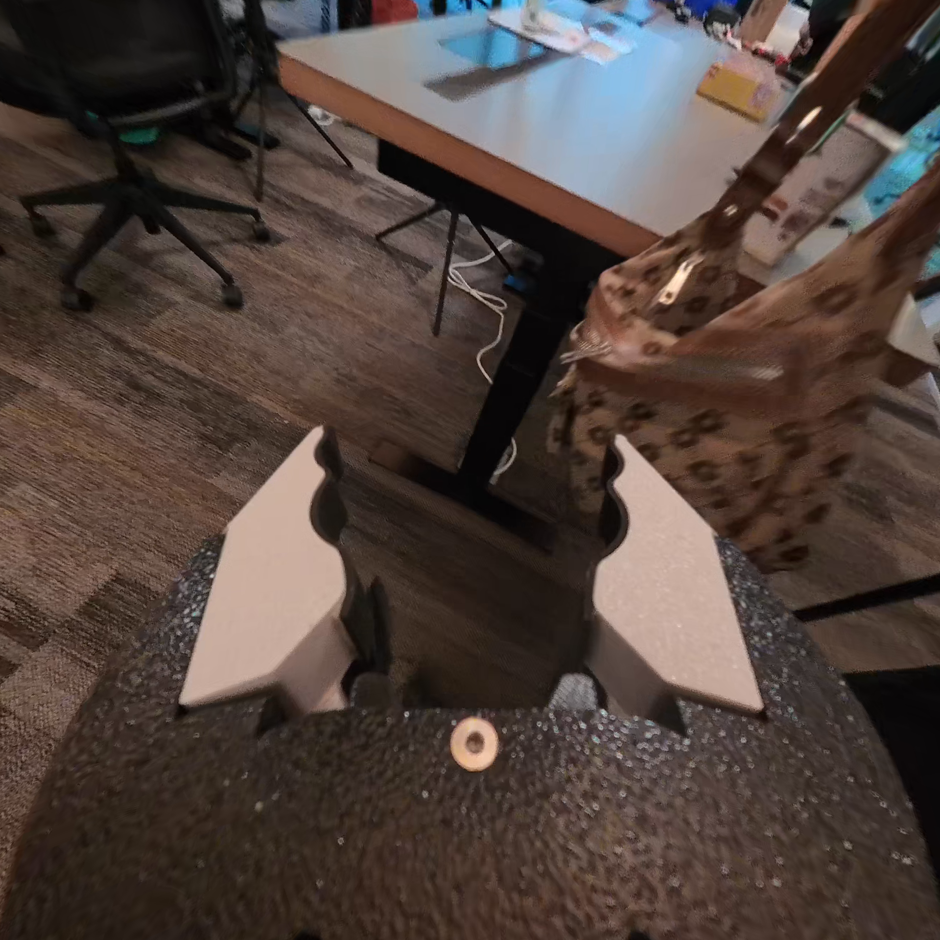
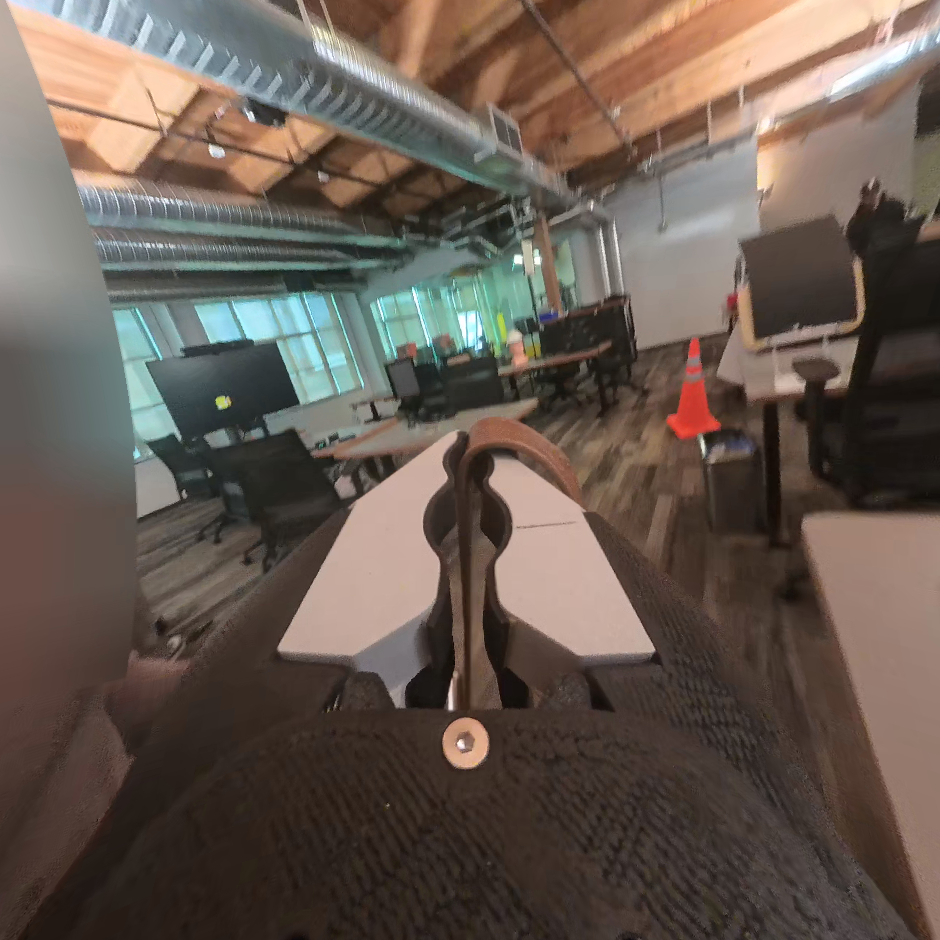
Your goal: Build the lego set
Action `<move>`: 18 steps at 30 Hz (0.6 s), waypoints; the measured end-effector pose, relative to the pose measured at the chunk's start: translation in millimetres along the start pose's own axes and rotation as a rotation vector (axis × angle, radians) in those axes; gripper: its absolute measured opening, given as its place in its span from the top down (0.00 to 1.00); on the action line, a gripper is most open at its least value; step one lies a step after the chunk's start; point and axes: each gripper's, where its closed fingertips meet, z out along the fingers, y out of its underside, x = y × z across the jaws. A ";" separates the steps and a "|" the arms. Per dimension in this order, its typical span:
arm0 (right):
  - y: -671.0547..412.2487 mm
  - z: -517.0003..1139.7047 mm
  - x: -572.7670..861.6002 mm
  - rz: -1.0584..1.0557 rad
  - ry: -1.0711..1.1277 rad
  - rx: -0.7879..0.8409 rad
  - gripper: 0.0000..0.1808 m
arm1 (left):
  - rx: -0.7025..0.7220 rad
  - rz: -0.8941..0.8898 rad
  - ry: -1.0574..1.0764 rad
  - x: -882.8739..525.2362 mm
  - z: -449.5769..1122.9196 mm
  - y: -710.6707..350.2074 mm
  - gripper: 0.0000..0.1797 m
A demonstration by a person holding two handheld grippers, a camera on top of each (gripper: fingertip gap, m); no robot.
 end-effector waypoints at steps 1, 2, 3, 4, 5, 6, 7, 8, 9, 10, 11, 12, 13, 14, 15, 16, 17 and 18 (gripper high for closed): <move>-26.5 14.4 2.7 -0.013 -0.004 0.041 1.00 | 0.017 -0.005 -0.002 -13.7 -2.0 -10.3 0.43; -53.8 27.7 5.2 -0.025 -0.013 0.085 1.00 | 0.039 -0.008 0.000 -26.7 -4.3 -22.1 0.44; -81.8 39.3 8.8 -0.047 -0.017 0.124 1.00 | 0.065 -0.003 -0.003 -39.7 -9.4 -36.3 0.44; -108.3 50.2 13.4 -0.070 -0.016 0.150 1.00 | 0.091 0.008 -0.008 -52.9 -11.5 -49.1 0.44; -133.3 61.1 17.2 -0.095 -0.021 0.164 1.00 | 0.117 0.019 -0.007 -65.1 -13.3 -61.4 0.44; -156.4 72.0 22.2 -0.120 -0.018 0.163 1.00 | 0.138 0.031 -0.003 -76.6 -14.5 -72.8 0.44; -177.5 83.1 26.7 -0.140 -0.022 0.149 1.00 | 0.152 0.042 0.000 -87.1 -15.0 -82.8 0.45; -196.3 94.2 32.7 -0.146 -0.025 0.123 1.00 | 0.162 0.052 0.001 -96.6 -14.5 -92.0 0.45; -212.8 104.9 39.3 -0.130 -0.035 0.092 1.00 | 0.168 0.062 0.004 -105.0 -13.2 -100.4 0.45; -226.9 115.6 46.0 -0.098 -0.058 0.059 1.00 | 0.176 0.073 0.013 -111.7 -10.8 -108.9 0.45; -240.6 126.3 54.9 -0.057 -0.076 0.024 1.00 | 0.183 0.081 0.021 -117.0 -7.1 -116.9 0.45; -252.3 135.9 65.8 -0.015 -0.082 -0.008 1.00 | 0.187 0.087 0.029 -121.5 -2.4 -125.0 0.45; -262.6 144.5 80.1 0.015 -0.063 -0.032 1.00 | 0.196 0.091 0.039 -124.9 3.3 -134.2 0.45; -272.0 151.6 95.8 0.028 -0.028 -0.047 1.00 | 0.209 0.094 0.047 -127.3 9.8 -145.9 0.45; -280.7 157.1 110.5 0.022 0.009 -0.053 1.00 | 0.226 0.095 0.057 -129.5 17.4 -157.1 0.46; -288.5 162.0 122.3 0.009 0.032 -0.057 1.00 | 0.247 0.093 0.071 -130.8 25.8 -169.2 0.46; -294.3 166.1 130.4 -0.008 0.038 -0.062 1.00 | 0.269 0.091 0.088 -131.6 35.3 -182.0 0.46; -298.4 169.0 136.6 -0.027 0.035 -0.070 1.00 | 0.291 0.089 0.104 -131.7 46.1 -194.9 0.46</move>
